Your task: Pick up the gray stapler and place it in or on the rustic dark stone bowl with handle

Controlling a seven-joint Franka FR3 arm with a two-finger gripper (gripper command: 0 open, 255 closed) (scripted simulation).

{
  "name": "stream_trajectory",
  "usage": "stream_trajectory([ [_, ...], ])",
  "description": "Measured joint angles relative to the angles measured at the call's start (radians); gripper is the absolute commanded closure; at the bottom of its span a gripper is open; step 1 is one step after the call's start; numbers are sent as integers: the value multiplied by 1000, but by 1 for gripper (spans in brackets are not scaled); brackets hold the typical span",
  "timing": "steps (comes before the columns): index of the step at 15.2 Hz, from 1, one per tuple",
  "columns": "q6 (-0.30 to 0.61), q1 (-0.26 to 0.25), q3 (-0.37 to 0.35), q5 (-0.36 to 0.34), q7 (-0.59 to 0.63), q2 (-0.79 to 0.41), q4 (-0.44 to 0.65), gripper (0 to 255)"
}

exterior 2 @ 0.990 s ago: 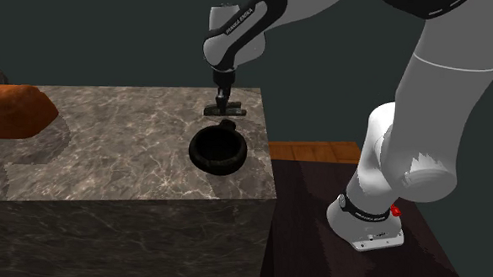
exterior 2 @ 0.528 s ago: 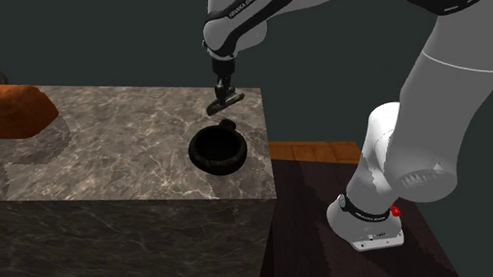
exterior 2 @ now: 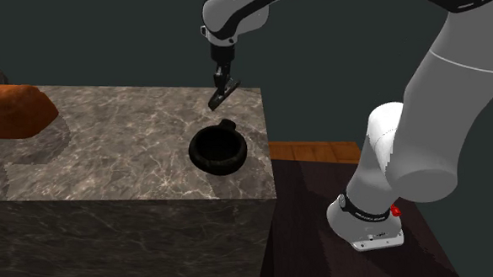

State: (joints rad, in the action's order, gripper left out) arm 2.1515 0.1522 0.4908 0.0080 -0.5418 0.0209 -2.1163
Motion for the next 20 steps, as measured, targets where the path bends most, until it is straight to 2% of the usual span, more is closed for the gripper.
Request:
stream_trajectory([
  [12, -153, -3, -6, -27, 21, 50, 109, 255],
  [20, -136, -52, -114, -103, 216, 237, -86, 255],
])
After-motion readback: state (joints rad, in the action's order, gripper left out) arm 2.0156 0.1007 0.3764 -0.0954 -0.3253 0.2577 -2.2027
